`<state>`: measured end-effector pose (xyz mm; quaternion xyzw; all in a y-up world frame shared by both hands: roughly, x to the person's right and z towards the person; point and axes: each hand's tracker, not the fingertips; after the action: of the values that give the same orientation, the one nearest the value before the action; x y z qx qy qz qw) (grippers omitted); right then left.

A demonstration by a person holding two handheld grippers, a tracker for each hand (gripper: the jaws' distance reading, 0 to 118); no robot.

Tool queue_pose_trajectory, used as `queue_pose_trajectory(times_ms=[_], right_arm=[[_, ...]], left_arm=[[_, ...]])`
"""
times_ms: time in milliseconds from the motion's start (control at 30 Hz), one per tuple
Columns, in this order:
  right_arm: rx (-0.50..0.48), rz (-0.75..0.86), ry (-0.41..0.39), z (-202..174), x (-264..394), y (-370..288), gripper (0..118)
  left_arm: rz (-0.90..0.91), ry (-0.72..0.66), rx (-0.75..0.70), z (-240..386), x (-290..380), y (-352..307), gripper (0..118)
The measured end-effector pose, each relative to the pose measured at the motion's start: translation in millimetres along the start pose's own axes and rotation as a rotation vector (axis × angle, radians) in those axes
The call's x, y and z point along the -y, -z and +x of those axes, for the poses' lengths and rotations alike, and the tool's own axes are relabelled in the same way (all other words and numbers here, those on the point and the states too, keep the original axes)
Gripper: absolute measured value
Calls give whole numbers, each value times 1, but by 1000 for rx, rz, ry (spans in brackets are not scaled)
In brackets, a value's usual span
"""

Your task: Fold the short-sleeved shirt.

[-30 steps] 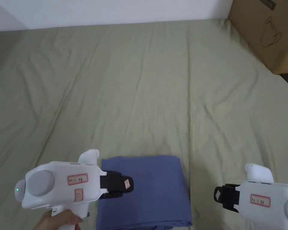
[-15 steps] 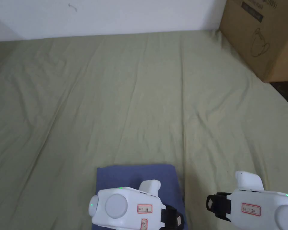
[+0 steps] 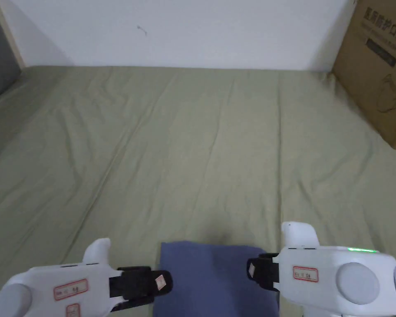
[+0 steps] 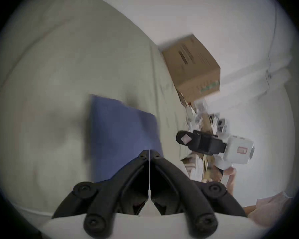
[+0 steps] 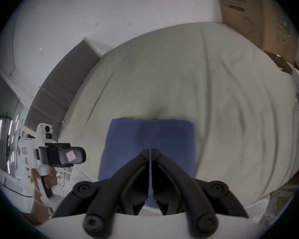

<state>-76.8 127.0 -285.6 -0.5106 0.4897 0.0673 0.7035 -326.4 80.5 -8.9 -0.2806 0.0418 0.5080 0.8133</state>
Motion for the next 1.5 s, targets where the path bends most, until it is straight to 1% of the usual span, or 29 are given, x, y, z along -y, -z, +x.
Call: queue_pose_trajectory(times_ms=[33,100,167,200,267,300,333,367,400,433,467,500,533,567,667,700,733,833,900,933,967,1000,1033,1133,1233,1300,1400,1467,1500], right_arm=[[-5,-29,1,-5,-1,12,2],[-7,-62,-20,-10,2,36,2],[34,-145,-34,-7,7,65,2],[87,-181,-24,-6,10,77,2],[68,-185,-27,-1,16,88,2],[66,-174,-1,0,16,86,2],[59,-165,15,0,13,82,2],[57,-169,11,1,11,81,2],[54,-171,9,2,9,82,2],[51,-174,8,2,9,80,2],[49,-176,12,2,10,80,2],[48,-176,17,2,10,80,2],[47,-175,20,3,10,80,2],[47,-173,22,3,10,80,2],[44,-171,32,4,10,80,2],[42,-171,35,4,11,80,2],[39,-171,37,5,11,80,2],[30,-170,51,6,12,78,2],[29,-169,53,6,12,79,2],[30,-169,51,6,12,79,2],[31,-169,51,6,12,78,2],[32,-169,51,5,11,77,2],[35,-170,52,4,9,74,2],[39,-152,43,-1,3,61,2],[21,-86,34,-8,-3,46,2],[-10,-53,38,-11,-7,41,2],[6,-47,38,-15,-11,44,2],[18,-52,35,-17,-11,49,2],[17,-53,33,-18,-11,52,2]], left_arm=[[26,-43,-12,-13,2,-11,0],[38,-62,-18,-28,8,-23,0],[43,-95,-19,-42,15,-29,0],[34,-102,-13,-47,17,-29,0],[13,-117,0,-52,22,-23,1],[-1,-118,2,-54,24,-18,1],[-29,-117,-3,-54,23,-12,6],[-54,-108,-6,-54,24,-5,17],[-64,-111,9,-55,22,3,37],[-95,-125,37,-57,20,13,74],[-112,-135,57,-58,18,20,98],[-110,-150,85,-60,17,29,115],[-113,-163,115,-63,13,37,118],[-103,-179,141,-66,10,42,118],[-119,-260,141,-73,0,66,118],[-120,-273,182,-74,-1,74,118],[-135,-262,216,-72,-4,81,118],[-188,-233,217,-65,-7,100,118],[-188,-260,249,-59,-5,112,117],[-190,-261,237,-56,-4,118,108],[-192,-246,215,-53,-5,120,81],[-184,-223,180,-53,-6,116,33],[-172,-208,120,-54,-9,113,27],[-216,-230,123,-65,-15,104,27],[-209,-113,74,-62,-28,77,27],[-207,-92,40,-65,-43,55,27],[-175,-35,-78,-79,-68,9,27],[-157,-9,-186,-93,-91,-23,27],[-174,34,-257,-101,-103,-40,27]])
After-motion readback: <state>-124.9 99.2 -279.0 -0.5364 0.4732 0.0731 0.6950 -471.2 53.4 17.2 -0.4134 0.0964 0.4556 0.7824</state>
